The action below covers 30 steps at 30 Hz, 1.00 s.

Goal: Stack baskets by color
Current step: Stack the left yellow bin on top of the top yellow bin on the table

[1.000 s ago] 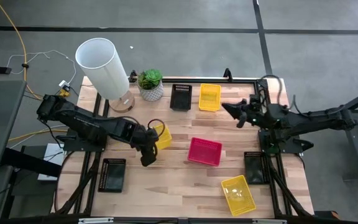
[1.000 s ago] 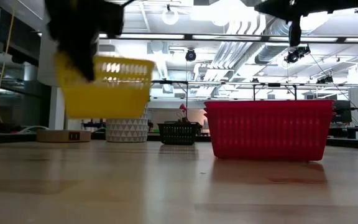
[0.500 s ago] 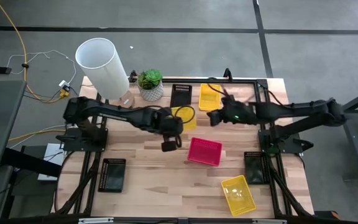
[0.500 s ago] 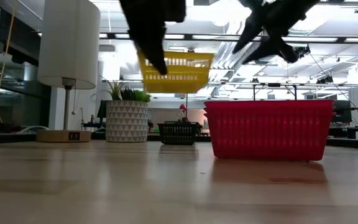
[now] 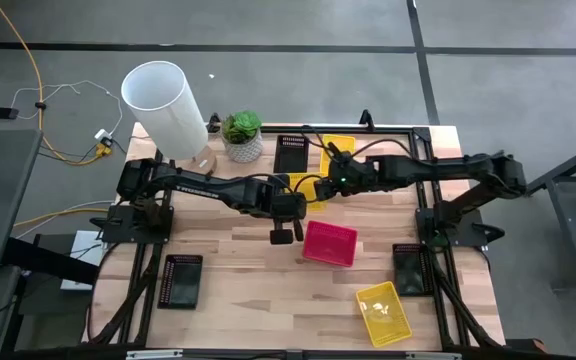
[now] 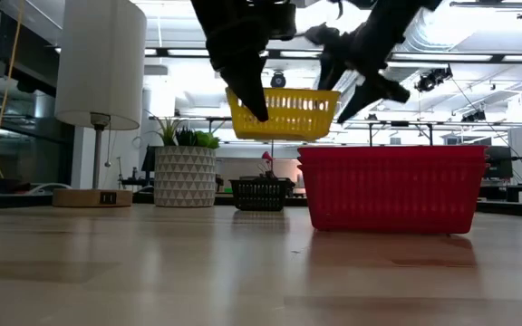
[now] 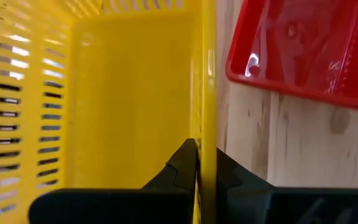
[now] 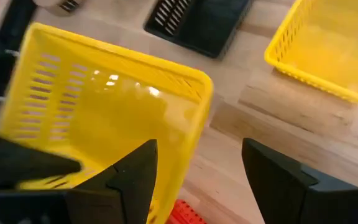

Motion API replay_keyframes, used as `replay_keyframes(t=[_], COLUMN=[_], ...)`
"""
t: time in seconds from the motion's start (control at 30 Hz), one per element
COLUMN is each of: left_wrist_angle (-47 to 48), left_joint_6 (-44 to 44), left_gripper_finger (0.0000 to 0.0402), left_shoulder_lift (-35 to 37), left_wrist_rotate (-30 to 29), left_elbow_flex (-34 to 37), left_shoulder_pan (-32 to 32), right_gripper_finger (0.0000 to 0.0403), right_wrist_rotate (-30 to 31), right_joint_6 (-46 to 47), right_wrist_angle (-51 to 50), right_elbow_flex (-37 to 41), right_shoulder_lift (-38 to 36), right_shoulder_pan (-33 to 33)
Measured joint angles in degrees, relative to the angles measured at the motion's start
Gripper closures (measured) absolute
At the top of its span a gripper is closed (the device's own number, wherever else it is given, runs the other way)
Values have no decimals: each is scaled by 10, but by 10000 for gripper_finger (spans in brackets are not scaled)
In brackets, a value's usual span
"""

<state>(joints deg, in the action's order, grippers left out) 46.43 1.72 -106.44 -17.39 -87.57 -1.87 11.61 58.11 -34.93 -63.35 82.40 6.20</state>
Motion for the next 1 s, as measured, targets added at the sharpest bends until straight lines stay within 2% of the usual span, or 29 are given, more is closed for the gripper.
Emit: replay_keyframes(t=[0.17, 0.3, 0.4, 0.57, 0.6, 0.77, 1.0], left_wrist_angle=[-15, -19, -25, -49, -55, -26, 62], left_joint_6=[0, 0, -6, -24, -24, -25, -51], left_gripper_finger=[401, 401, 401, 400, 397, 356, 282], left_shoulder_lift=[0, 0, 0, 0, 0, 0, 23], left_wrist_rotate=[1, 0, 1, 14, 20, 53, 40], left_elbow_flex=[0, 0, 0, 0, 0, -32, -124], left_shoulder_pan=[0, 0, -1, -1, -1, -10, -29], right_gripper_finger=[182, 206, 250, 372, 386, 393, 402], right_wrist_rotate=[-13, -13, -11, -6, -7, -2, 47], right_joint_6=[10, 10, 10, 3, -1, -16, -64], right_wrist_angle=[18, 14, 12, 4, 1, -43, -180], right_elbow_flex=[1, 1, 1, 0, 1, 1, 2], right_shoulder_lift=[32, 40, 39, 37, 37, 28, -52], right_shoulder_pan=[1, 1, 1, 3, 3, 8, 44])
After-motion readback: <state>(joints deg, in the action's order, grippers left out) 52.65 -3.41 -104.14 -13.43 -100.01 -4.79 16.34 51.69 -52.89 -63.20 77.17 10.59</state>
